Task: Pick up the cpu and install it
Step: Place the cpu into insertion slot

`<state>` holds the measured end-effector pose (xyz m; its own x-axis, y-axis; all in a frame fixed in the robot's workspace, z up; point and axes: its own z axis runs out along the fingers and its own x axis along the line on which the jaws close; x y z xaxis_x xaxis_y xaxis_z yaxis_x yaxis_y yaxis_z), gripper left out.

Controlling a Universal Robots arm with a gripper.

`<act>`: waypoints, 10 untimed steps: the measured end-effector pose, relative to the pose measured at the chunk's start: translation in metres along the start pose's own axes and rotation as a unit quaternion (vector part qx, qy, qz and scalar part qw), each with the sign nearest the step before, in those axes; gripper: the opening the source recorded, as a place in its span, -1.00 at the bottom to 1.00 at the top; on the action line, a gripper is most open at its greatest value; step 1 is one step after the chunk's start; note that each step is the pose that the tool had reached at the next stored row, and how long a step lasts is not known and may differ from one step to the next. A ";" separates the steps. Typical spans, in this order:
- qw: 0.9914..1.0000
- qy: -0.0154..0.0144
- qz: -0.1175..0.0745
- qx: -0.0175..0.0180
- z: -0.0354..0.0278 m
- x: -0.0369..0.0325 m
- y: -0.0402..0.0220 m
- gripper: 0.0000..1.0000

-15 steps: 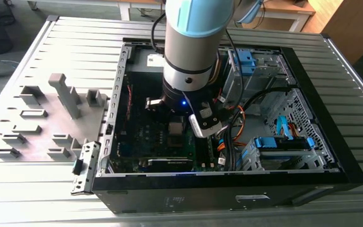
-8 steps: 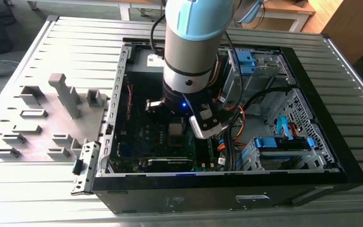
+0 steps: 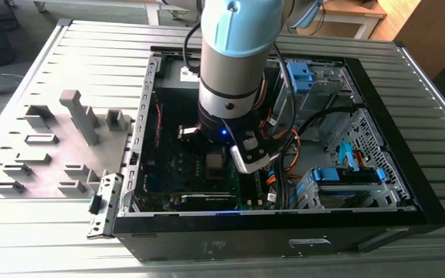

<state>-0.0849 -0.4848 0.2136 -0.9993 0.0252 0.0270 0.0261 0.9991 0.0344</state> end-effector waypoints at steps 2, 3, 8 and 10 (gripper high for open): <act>1.000 0.000 0.000 0.000 0.0017 0.0001 -0.0006 -0.06; 1.000 0.000 0.000 0.000 0.0024 0.0001 -0.0008 -0.06; 1.000 0.000 0.000 0.000 0.0035 0.0000 -0.0009 -0.06; 1.000 0.000 0.000 0.000 0.0035 0.0000 -0.0009 -0.06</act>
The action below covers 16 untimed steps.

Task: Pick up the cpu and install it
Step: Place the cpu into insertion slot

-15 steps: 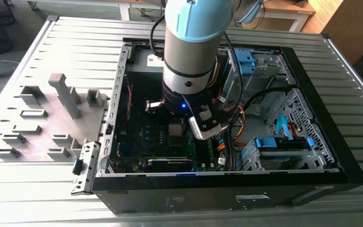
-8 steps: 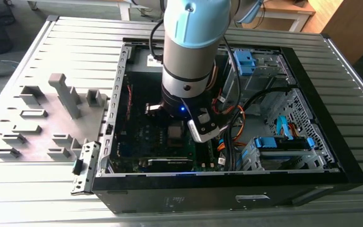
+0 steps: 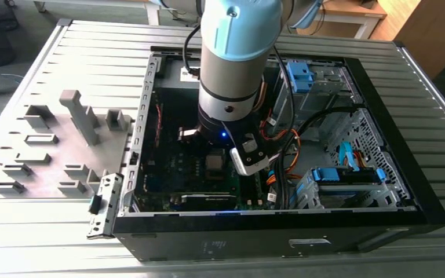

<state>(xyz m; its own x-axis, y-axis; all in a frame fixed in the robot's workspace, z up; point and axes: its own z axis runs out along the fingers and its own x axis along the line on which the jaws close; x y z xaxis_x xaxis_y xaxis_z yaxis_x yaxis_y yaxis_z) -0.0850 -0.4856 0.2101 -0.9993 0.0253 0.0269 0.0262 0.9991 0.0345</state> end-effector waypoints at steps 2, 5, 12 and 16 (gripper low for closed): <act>1.000 0.000 0.000 0.000 0.0002 0.0000 0.0000 -0.06; 1.000 0.000 0.000 0.000 0.0005 0.0000 0.0000 -0.06; 1.000 0.000 0.000 0.000 0.0011 0.0000 0.0000 -0.06; 1.000 0.000 0.000 0.000 0.0021 -0.0001 0.0000 -0.06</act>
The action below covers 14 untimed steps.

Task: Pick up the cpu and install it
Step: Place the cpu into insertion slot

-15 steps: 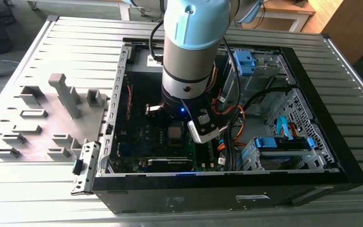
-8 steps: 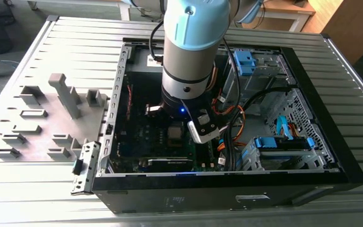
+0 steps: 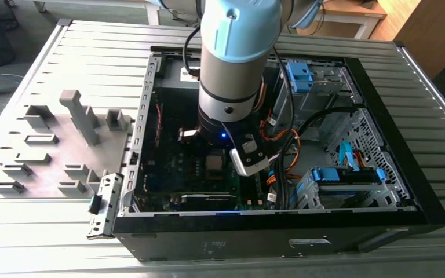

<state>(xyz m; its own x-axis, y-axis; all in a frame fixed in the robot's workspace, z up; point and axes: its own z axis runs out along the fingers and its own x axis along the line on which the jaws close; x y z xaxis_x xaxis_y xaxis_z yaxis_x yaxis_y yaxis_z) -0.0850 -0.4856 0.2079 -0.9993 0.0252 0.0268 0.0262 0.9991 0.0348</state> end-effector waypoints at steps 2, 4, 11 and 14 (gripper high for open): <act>1.000 0.000 0.000 0.000 0.0005 0.0000 -0.0002 -0.06; 1.000 0.000 0.000 0.000 0.0007 0.0000 -0.0010 -0.06; 1.000 0.001 0.000 0.000 0.0021 -0.0019 -0.0051 -0.06; 1.000 0.001 0.001 0.000 0.0040 -0.0023 -0.0054 -0.06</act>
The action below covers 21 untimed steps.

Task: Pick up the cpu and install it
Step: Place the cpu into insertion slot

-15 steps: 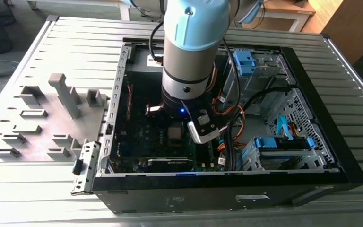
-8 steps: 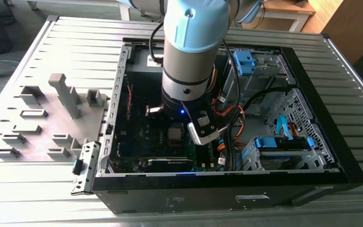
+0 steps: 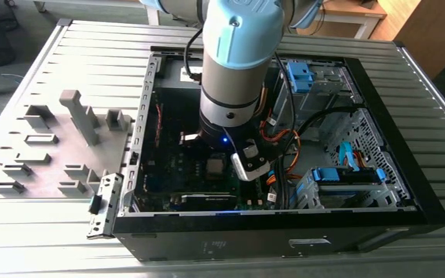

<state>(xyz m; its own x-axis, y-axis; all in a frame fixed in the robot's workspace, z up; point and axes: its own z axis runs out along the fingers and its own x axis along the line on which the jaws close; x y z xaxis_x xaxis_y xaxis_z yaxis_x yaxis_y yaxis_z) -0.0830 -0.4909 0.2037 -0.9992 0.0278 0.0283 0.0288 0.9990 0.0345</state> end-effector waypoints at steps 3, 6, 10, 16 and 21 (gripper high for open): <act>1.000 0.000 0.002 0.000 0.0021 -0.0003 -0.0003 -0.06; 1.000 0.000 0.003 0.000 0.0041 -0.0004 -0.0004 -0.06; 1.000 0.000 0.004 0.000 0.0058 -0.0005 -0.0006 -0.06; 1.000 0.000 0.004 0.000 0.0061 -0.0005 -0.0005 -0.06; 1.000 0.000 0.004 0.000 0.0081 -0.0005 -0.0008 -0.06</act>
<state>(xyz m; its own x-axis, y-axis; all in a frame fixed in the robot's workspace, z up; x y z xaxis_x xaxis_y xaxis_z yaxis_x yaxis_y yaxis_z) -0.0827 -0.4915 0.1956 -0.9990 0.0352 0.0283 0.0362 0.9988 0.0344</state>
